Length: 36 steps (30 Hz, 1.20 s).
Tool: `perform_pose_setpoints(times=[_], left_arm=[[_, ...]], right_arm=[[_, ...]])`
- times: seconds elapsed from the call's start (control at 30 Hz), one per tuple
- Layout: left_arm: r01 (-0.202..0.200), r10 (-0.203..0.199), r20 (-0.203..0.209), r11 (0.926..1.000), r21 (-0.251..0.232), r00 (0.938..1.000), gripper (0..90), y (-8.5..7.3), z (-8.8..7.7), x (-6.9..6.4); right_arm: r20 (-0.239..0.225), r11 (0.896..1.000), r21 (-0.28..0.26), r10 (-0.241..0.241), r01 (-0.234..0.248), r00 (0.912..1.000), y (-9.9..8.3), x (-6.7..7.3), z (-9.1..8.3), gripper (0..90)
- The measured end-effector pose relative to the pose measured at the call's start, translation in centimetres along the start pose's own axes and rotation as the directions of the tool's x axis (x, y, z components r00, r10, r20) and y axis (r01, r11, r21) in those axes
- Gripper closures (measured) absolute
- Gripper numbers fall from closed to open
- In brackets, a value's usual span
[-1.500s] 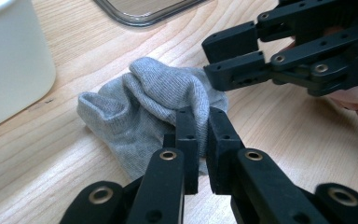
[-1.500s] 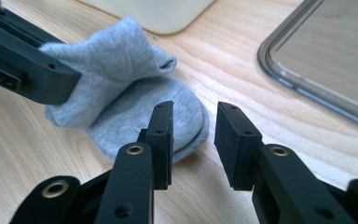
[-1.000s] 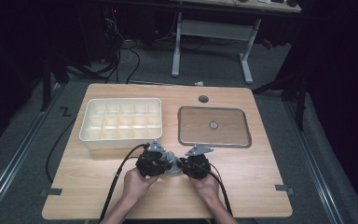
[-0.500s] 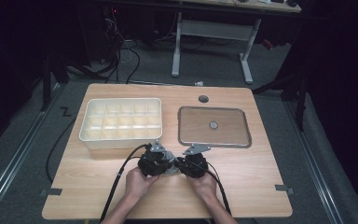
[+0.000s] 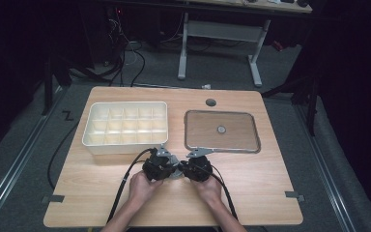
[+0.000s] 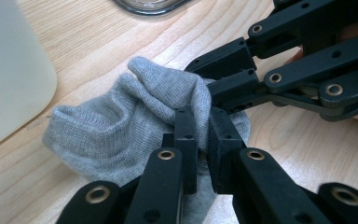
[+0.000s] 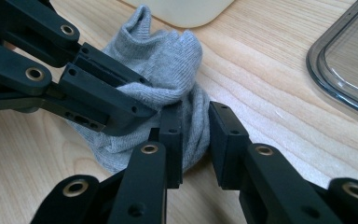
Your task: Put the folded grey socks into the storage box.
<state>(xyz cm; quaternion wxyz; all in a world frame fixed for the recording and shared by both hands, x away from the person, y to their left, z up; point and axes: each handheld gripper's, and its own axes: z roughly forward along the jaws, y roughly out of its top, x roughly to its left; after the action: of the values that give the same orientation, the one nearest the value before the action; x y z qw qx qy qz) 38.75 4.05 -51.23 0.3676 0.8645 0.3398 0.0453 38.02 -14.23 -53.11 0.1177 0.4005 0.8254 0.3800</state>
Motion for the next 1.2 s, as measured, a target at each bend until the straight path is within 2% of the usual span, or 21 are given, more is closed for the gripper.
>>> perform_pose_setpoints(times=[0.1, 0.23, 0.43, 0.67, 0.8, 0.93, 1.0, 1.2], left_arm=[[-0.014, 0.014, -0.004, 0.9999, -0.007, 0.9999, 81.0, -0.1, 0.0, -0.2], [-0.01, 0.011, 0.02, 0.9993, -0.036, 0.9998, 68.6, -0.3, -0.2, -0.4], [-0.022, 0.023, 0.013, 0.9964, -0.082, 0.9996, 56.1, -0.3, -1.3, -0.8], [0.007, -0.003, 0.028, 0.9862, -0.165, 0.9996, 56.9, -0.3, -3.6, -0.5], [0.033, -0.031, 0.011, 0.979, -0.201, 0.9994, 57.8, -0.4, -4.8, 0.1], [0.064, -0.07, -0.025, 0.9797, -0.19, 0.9972, 60.5, -0.9, -5.2, 1.0], [0.076, -0.088, -0.065, 0.983, -0.167, 0.994, 61.7, -1.3, -5.2, 1.5], [0.114, -0.125, -0.092, 0.9868, -0.115, 0.9878, 57.9, -2.2, -4.0, 2.2]], right_arm=[[0.001, 1.0, 0.001, -0.001, 0.001, 1.0, 0.1, 0.0, 0.1, 76.5], [0.002, 1.0, 0.001, 0.0, 0.0, 1.0, 0.0, 0.0, 0.0, 76.3], [0.005, 1.0, 0.003, -0.001, 0.001, 1.0, 0.1, 0.0, 0.0, 75.9], [0.005, 1.0, 0.004, -0.005, 0.005, 1.0, 0.1, 0.0, 0.0, 75.8], [0.01, 1.0, 0.009, -0.021, 0.021, 0.9997, 0.2, 0.1, 0.0, 75.8], [0.011, 1.0, 0.01, -0.023, 0.022, 0.9997, 0.2, 0.1, 0.0, 75.8], [0.012, 1.0, 0.01, -0.022, 0.022, 0.9997, 0.2, 0.1, 0.0, 75.8], [0.012, 1.0, 0.009, -0.024, 0.024, 0.9996, 0.2, 0.1, 0.0, 75.8]])
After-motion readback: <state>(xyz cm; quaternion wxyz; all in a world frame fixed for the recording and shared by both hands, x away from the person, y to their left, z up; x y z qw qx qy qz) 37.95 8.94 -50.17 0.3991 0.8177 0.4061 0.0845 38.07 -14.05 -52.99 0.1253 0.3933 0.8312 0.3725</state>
